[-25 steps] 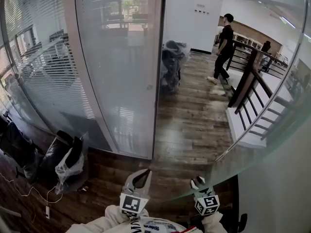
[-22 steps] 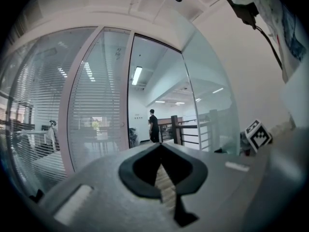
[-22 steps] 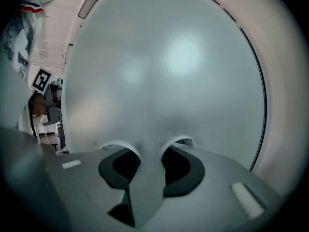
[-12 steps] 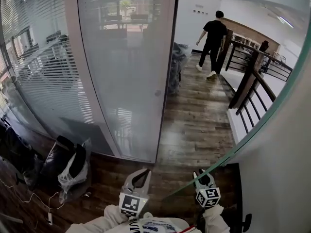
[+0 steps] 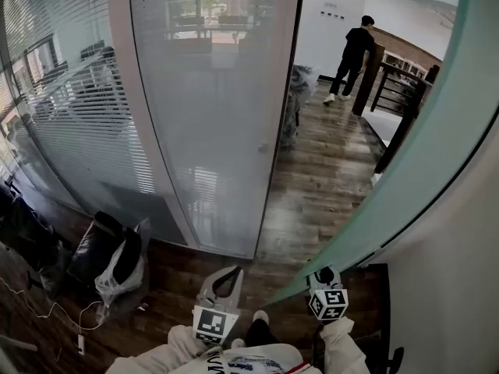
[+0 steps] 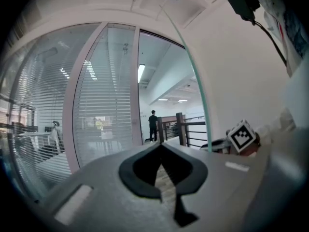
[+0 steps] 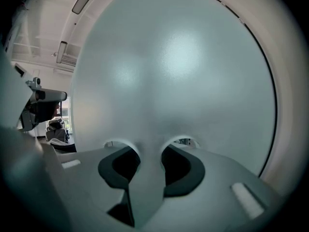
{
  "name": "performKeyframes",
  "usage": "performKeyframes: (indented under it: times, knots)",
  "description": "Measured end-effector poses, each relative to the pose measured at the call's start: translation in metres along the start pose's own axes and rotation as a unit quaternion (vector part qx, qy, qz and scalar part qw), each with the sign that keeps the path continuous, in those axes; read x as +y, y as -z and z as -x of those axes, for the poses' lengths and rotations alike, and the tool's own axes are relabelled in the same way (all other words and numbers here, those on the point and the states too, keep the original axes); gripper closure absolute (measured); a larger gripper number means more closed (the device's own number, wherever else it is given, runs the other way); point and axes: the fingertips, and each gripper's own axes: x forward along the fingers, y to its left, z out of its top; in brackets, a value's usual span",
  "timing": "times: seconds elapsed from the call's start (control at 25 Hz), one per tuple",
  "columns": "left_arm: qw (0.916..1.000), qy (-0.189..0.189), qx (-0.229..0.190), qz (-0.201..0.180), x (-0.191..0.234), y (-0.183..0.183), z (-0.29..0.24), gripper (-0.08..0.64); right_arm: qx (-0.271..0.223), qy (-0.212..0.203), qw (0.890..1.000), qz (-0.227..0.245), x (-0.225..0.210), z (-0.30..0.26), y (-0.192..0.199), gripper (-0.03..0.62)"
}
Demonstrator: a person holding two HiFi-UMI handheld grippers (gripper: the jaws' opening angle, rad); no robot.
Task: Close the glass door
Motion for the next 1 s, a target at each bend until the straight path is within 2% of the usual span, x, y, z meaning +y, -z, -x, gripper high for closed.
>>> performKeyframes:
  times: [0.68, 1.0]
  knots:
    - [0.9982, -0.047, 0.036, 0.004, 0.063, 0.025, -0.085, 0.557, -0.017, 0.017, 1.000, 0.013, 0.002, -0.084, -0.020, 0.460]
    - [0.9965, -0.071, 0.042, 0.011, 0.091, 0.021, -0.116, 0.557, 0.001, 0.013, 1.000, 0.027, 0.012, -0.132, -0.034, 0.460]
